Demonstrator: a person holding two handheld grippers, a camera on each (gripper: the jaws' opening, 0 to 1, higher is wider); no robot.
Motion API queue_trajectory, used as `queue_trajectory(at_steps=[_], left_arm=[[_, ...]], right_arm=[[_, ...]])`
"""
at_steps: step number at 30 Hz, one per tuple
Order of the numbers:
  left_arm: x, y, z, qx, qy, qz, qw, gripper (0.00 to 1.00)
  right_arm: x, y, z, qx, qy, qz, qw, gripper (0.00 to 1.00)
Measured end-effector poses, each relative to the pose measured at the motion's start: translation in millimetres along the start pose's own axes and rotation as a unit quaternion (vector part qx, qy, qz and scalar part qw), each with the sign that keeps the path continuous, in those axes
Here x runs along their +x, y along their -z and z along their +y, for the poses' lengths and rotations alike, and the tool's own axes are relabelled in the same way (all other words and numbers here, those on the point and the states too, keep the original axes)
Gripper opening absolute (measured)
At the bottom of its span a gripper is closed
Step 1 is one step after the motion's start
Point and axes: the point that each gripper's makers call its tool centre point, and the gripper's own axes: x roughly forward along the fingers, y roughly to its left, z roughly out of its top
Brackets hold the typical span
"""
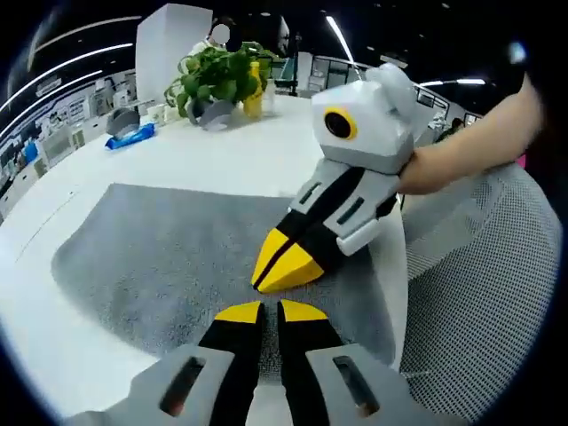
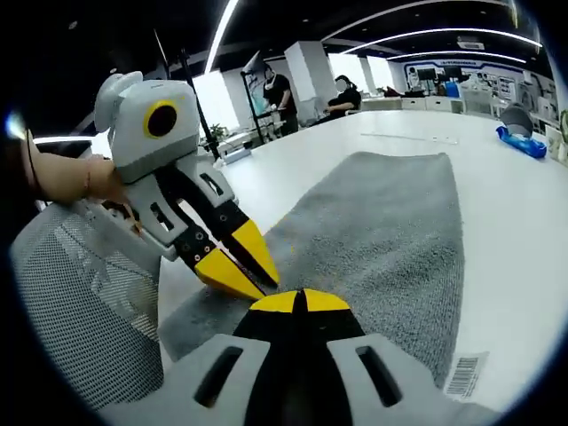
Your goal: Fold the towel on the table until its edges align and the towel forms a compact rectangular stack.
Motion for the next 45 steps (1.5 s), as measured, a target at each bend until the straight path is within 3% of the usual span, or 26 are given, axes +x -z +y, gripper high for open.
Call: queue_trajectory(at_steps=[2,4,8,14,25,29,37,43,45], left_arm=[[-2,-0.6,5.6,-0.011,-0.003,-0.005,0.9999,0.03],[-6,6.8,17.7,-0.019,-0.027,0.010,0.9994,0.01],[-8,8.3,23.6,-0.051,-0.030,-0.001,0.9982,0.01],[-6,7.4,21.4,0.025,-0.051,0.019,0.9982,0.01],[-8,8.3,40.0,0.029,-0.094,0.012,0.9950,0.01],[-9,7.5,47.8,0.080,-0.118,0.019,0.9896,0.01],[-10,8.2,49.9,0.027,-0.106,-0.008,0.9939,0.01],[-9,8.0,48.2,0.037,-0.112,-0.008,0.9930,0.01],[-9,8.3,49.0,0.032,-0.112,-0.011,0.9931,0.01]], right_arm=[[0,-0.1,0,0.001,0.000,-0.001,1.0000,0.00],[0,-0.2,0,0.004,-0.001,-0.003,1.0000,0.00],[0,0.0,0,0.006,-0.002,-0.003,1.0000,0.00],[0,0.1,0,0.012,-0.003,-0.005,0.9999,0.00],[-1,1.5,4,0.015,-0.011,-0.003,0.9998,0.00],[-1,1.8,6,0.013,-0.016,-0.003,0.9998,0.00],[-2,3.1,7,0.009,-0.021,0.003,0.9997,0.00],[-22,13.8,-1,-0.093,-0.043,0.052,0.9934,0.00],[-32,15.4,-7,-0.090,-0.038,0.061,0.9934,0.00]])
